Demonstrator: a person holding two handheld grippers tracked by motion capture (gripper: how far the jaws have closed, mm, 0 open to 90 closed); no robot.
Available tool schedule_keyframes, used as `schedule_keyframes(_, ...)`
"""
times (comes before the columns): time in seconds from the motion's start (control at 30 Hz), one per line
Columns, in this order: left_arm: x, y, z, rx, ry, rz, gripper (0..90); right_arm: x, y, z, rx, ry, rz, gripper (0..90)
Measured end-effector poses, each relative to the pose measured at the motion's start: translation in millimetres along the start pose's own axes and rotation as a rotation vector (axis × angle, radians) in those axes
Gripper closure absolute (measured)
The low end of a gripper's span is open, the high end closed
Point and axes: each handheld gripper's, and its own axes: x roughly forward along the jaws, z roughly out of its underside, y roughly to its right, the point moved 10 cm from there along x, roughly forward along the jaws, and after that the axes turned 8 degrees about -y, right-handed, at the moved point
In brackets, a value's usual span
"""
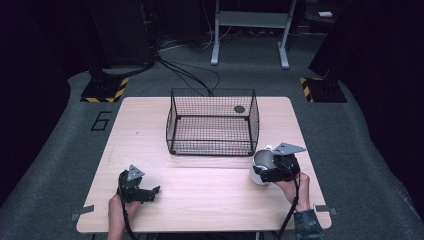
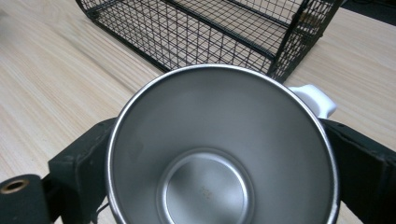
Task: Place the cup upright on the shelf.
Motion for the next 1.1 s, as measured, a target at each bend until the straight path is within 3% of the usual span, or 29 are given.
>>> schedule_keyframes(0.7, -0.4, 0.4, 0.4, 0.0, -0.007, 0.007, 0.5, -2.1, -20.7, -13.4, -0.045, 0.0, -0.041, 5.7)
schedule_keyframes(1.1, 0.8, 0.6, -0.8, -0.013, 0.009, -0.001, 0.5, -7.9, -36.3, -29.5, -0.068, 0.015, -0.097, 5.8)
